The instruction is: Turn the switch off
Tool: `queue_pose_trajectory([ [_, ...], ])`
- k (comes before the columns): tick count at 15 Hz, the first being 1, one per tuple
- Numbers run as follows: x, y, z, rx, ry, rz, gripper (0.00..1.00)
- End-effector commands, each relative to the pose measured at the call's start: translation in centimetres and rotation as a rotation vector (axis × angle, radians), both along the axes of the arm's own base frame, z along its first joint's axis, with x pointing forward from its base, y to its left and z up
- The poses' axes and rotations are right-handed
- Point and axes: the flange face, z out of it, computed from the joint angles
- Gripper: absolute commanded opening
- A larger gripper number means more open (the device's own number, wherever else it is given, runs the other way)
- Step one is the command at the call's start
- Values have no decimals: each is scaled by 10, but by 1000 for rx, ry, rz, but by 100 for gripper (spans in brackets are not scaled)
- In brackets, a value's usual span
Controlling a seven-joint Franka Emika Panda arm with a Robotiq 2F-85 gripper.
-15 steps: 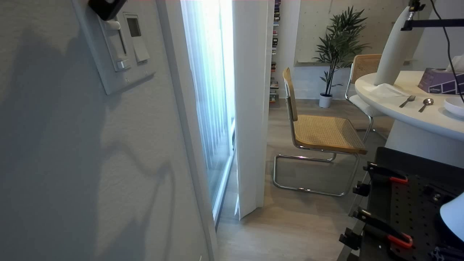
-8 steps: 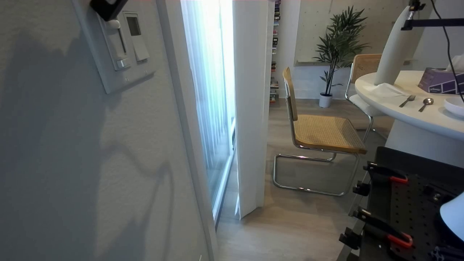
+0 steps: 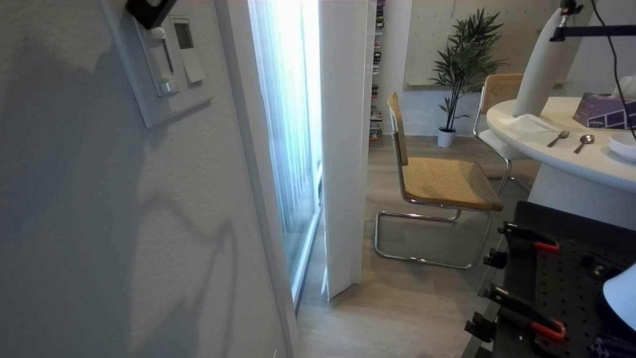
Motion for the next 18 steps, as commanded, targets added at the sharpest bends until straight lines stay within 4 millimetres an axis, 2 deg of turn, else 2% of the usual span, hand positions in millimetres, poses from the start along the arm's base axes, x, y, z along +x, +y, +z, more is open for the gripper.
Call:
queue_pose_trajectory([
  [1,21,-14,-2,-25,49,-57,0],
  [14,34,-11,8,-107,205,-118,0],
  [18,50,-33,-1,-151,288,-164,0],
])
